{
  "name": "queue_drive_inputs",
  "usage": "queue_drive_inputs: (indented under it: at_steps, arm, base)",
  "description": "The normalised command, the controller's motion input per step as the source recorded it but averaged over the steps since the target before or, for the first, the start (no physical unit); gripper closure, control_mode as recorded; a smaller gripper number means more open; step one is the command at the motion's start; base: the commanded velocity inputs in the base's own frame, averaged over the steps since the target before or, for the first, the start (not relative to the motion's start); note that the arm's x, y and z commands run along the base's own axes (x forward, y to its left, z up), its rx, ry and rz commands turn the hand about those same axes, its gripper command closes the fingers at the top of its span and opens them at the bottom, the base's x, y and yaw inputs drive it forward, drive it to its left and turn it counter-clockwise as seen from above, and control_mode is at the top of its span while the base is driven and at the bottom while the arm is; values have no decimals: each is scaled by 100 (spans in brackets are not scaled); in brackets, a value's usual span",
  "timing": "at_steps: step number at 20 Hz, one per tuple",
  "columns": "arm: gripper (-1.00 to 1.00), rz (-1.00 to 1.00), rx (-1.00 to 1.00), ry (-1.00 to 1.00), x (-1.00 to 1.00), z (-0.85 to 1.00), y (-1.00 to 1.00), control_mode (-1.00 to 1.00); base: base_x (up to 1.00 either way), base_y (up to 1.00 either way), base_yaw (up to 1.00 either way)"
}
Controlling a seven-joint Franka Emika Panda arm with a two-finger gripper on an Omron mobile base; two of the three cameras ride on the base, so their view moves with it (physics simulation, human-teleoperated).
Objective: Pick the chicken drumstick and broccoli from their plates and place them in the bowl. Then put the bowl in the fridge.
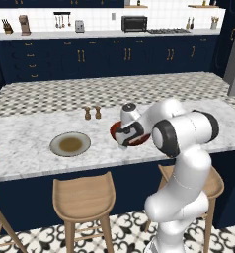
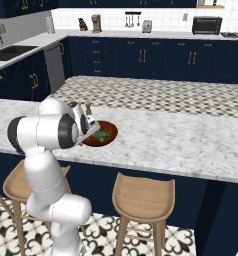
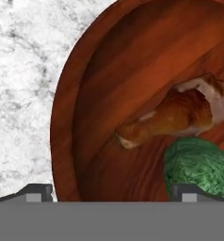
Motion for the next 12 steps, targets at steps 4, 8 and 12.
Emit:
queue_drive_inputs:
  at_steps: [4, 8, 12]
  arm:
    - [-100, 0, -2, 0, 1, -20, 0, -100]
    - [-100, 0, 0, 3, -1, -25, 0, -100]
    - [-100, 0, 0, -7, -28, -3, -1, -100]
  base:
    - [0, 0, 0]
    - [0, 0, 0]
    - [0, 0, 0]
